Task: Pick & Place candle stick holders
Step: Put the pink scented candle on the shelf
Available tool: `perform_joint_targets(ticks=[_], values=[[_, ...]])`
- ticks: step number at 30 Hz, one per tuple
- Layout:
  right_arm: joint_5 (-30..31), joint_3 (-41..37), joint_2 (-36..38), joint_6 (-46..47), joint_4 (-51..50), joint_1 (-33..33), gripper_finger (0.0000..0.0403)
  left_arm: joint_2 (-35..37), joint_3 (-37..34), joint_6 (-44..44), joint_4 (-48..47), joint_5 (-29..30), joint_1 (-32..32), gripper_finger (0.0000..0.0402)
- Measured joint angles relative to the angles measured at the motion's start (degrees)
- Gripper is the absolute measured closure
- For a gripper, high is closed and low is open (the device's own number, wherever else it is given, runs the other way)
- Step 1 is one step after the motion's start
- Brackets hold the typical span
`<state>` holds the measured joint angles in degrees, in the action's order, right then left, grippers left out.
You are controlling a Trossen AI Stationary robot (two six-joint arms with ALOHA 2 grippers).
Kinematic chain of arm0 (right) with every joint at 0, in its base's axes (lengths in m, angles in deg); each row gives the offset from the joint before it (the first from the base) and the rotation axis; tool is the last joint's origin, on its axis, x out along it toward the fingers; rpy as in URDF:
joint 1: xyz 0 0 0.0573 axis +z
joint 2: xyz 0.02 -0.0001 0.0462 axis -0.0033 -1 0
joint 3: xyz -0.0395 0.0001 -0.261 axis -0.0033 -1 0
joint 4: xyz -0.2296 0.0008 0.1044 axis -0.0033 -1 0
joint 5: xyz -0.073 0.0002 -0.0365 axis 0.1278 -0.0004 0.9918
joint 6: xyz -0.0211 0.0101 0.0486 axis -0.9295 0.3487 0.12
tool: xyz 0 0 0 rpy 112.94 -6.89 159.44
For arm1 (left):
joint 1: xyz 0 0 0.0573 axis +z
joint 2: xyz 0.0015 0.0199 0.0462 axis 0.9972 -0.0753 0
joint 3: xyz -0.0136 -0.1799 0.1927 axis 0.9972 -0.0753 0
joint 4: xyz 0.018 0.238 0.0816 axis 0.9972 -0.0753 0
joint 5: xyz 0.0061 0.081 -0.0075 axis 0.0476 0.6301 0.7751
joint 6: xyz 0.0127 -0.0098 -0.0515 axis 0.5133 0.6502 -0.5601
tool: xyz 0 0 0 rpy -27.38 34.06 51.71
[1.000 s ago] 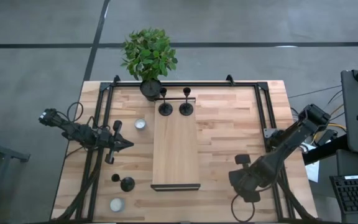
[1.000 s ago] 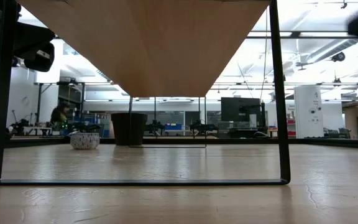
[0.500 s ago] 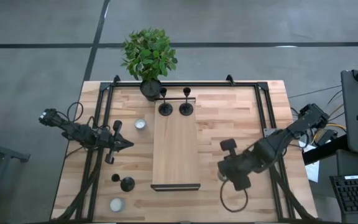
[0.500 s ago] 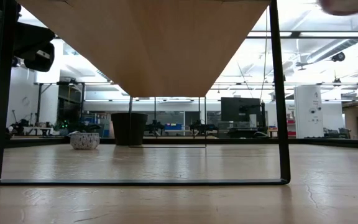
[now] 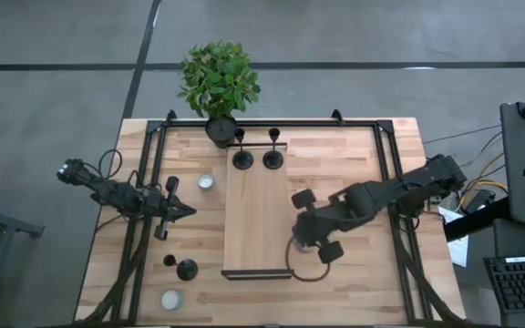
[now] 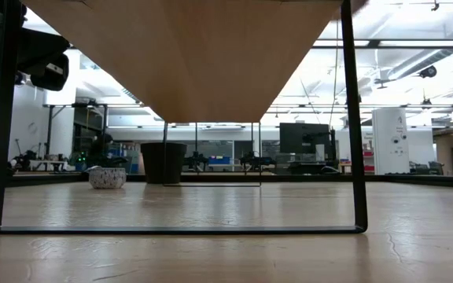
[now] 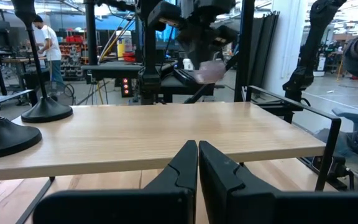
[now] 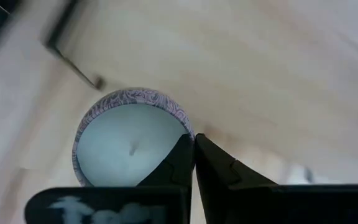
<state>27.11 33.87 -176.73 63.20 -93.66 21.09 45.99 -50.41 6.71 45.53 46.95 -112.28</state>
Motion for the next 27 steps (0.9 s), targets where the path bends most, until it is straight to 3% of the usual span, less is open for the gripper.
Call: perform_joint_targets(ticks=[3, 15, 27], values=[[-2.7, 5.0, -3.4, -2.2, -0.8, -1.2, 0.0394, 0.0, 0.0, 0.0, 0.0, 0.0, 0.0, 0.0388], [-3.1, 24.2, -19.8, -6.4, -11.7, -1.5, 0.0394, 0.0, 0.0, 0.0, 0.0, 0.0, 0.0, 0.0388], [-5.9, 31.9, -26.6, -7.7, -13.9, -1.4, 0.0394, 0.0, 0.0, 0.0, 0.0, 0.0, 0.0, 0.0388]])
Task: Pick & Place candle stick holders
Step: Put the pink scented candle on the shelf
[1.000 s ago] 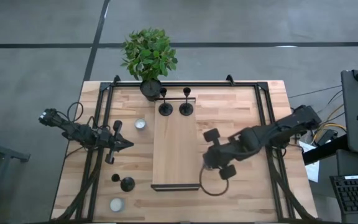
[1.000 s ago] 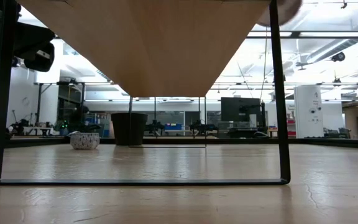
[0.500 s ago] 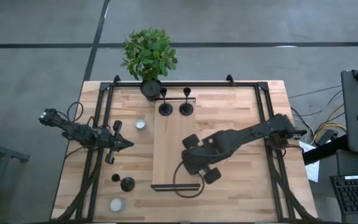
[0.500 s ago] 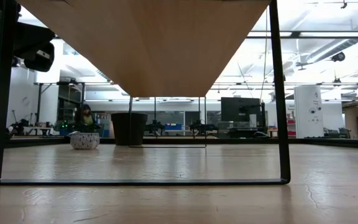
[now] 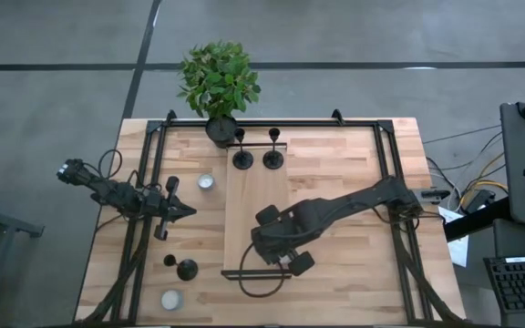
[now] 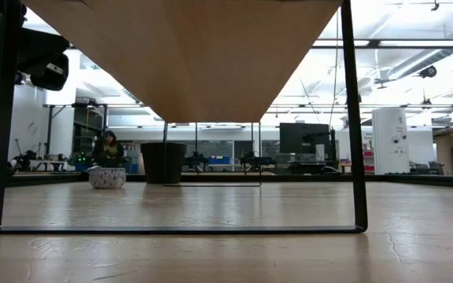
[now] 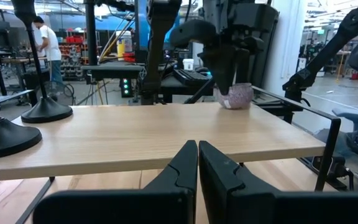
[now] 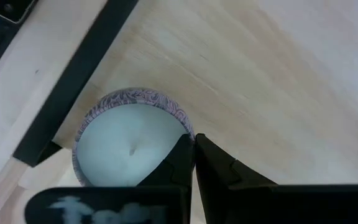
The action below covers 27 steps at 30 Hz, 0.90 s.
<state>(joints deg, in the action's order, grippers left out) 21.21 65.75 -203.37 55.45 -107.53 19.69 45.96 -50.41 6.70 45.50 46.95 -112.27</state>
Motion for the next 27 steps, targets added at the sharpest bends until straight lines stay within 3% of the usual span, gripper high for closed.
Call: perform_joint_targets(ticks=[27], values=[[0.5, -0.1, 0.0, 0.7, -0.2, 2.3, 0.0394, 0.0, 0.0, 0.0, 0.0, 0.0, 0.0, 0.0388]])
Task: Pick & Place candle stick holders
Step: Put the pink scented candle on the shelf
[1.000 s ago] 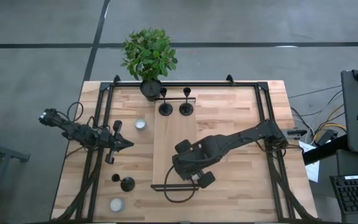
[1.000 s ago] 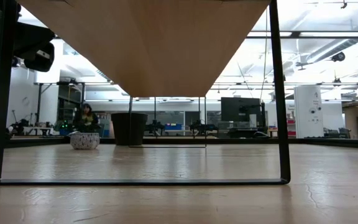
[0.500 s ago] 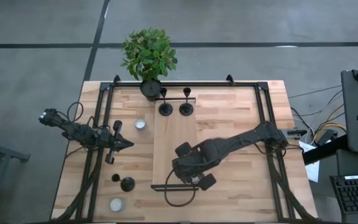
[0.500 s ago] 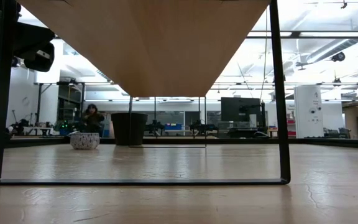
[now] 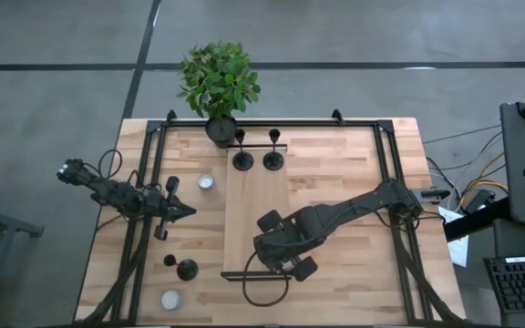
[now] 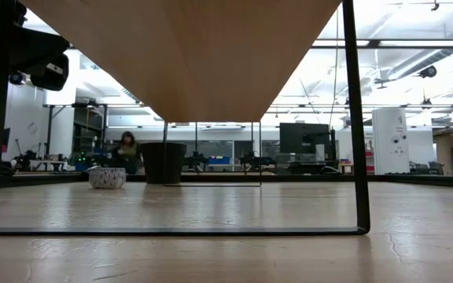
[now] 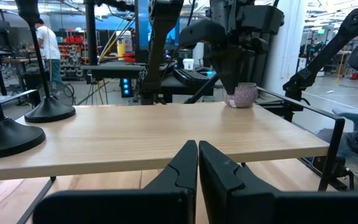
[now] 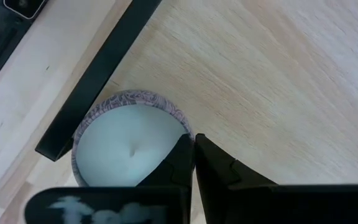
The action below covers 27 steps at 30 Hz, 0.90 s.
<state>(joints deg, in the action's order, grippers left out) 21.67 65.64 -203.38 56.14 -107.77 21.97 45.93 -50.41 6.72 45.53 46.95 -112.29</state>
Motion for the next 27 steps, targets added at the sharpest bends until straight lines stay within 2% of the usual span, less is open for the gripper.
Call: perform_joint_targets(ticks=[10, 19, 27], values=[[0.0, 0.0, 0.5, 0.1, 1.4, 0.1, 0.0394, 0.0, 0.0, 0.0, 0.0, 0.0, 0.0, 0.0388], [-3.4, 0.0, 0.5, 0.2, 2.2, 0.4, 0.0394, 0.0, 0.0, 0.0, 0.0, 0.0, 0.0, 0.0388], [-3.2, 0.0, 0.5, 0.2, 2.7, 0.9, 0.0394, 0.0, 0.0, 0.0, 0.0, 0.0, 0.0, 0.0388]])
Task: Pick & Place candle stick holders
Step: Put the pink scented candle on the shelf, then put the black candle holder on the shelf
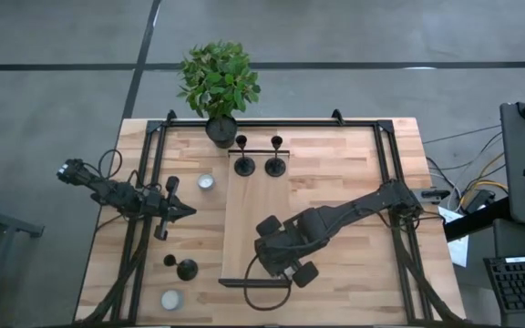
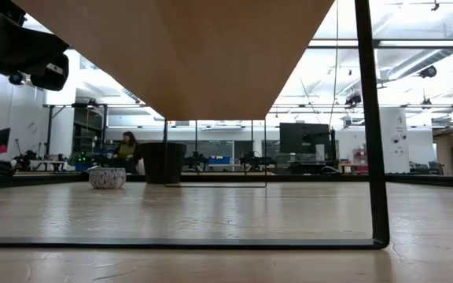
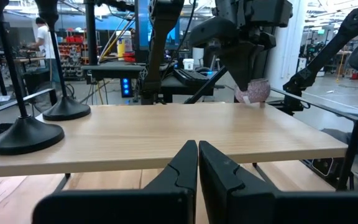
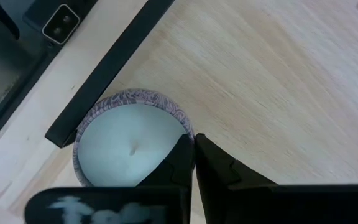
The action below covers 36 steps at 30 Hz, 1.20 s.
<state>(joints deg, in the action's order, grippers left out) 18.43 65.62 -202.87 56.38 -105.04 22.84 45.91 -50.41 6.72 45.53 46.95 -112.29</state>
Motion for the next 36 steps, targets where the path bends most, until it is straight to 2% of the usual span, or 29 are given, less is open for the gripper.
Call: perform_joint_targets(ticks=[10, 20, 26, 28, 36], values=[[0.3, 0.0, 0.0, 0.3, 0.4, 0.0, 0.0392, 0.0, 0.0, 0.0, 0.0, 0.0, 0.0, 0.0388], [0.7, 0.4, 0.0, 1.2, 0.6, 0.0, 0.0335, 0.0, 0.0, 0.0, 0.0, 0.0, 0.0, 0.0388], [0.9, 7.1, 0.0, 1.6, -4.4, 0.0, 0.0318, 0.0, 0.0, 0.0, 0.0, 0.0, 0.0, 0.0388], [0.9, 9.1, 0.3, 3.1, -5.9, 0.0, 0.0317, 0.0, 0.0, 0.0, 0.0, 0.0, 0.0, 0.0388], [2.1, 5.3, 8.1, 10.8, -6.4, 0.8, 0.034, 0.0, 0.0, 0.0, 0.0, 0.0, 0.0, 0.0388]])
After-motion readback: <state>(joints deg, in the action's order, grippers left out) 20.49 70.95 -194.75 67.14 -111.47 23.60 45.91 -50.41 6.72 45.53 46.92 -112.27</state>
